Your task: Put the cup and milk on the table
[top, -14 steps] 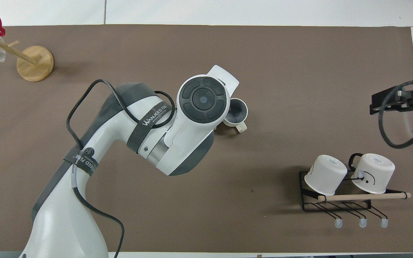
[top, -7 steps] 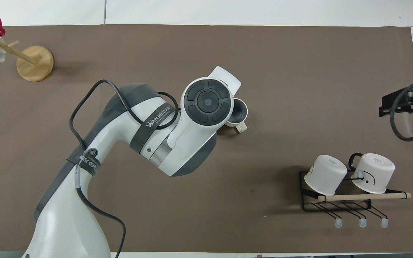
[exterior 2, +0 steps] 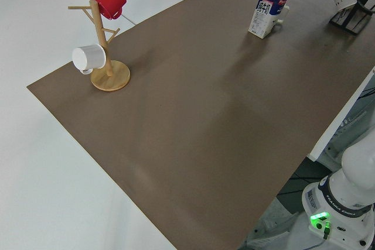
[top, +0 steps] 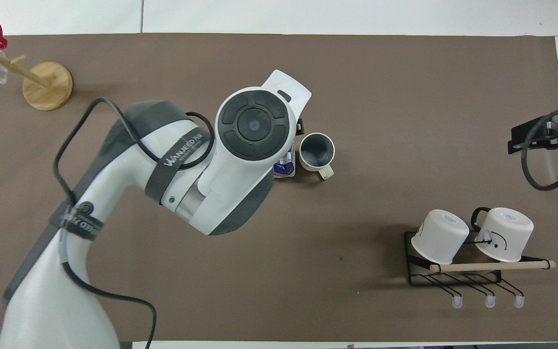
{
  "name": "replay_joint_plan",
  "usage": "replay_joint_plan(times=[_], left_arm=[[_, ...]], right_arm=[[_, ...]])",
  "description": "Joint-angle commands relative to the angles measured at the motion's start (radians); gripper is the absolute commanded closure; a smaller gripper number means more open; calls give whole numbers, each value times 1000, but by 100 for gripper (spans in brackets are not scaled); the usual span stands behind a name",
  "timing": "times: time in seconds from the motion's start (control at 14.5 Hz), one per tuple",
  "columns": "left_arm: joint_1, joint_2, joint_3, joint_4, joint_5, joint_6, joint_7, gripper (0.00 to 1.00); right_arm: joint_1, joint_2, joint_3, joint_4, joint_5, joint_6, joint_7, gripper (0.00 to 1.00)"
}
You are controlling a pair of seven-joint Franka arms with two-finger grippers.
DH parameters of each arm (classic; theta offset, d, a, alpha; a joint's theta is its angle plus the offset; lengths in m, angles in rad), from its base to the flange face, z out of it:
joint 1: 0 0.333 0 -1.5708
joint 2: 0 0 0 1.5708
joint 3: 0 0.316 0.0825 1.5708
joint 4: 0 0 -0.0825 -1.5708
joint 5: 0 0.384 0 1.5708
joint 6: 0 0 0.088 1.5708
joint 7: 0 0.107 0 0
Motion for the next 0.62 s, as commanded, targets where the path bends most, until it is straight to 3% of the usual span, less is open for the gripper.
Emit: replay_joint_plan(times=[0.0,0.28,0.55], left_arm=[[76,-128,-1,-81,-29,-49,23,0],[217,-267,-1,-213,-67,-72,230,0],[397,-306,-1,-224,-101,-181,510,0]], right_arm=[[-4,-22,3,-35,2,32,-25,0],[-6,-24,3,-36,2,26,-25,0],[-4,-28,1,-41,-7,10,-54,0]])
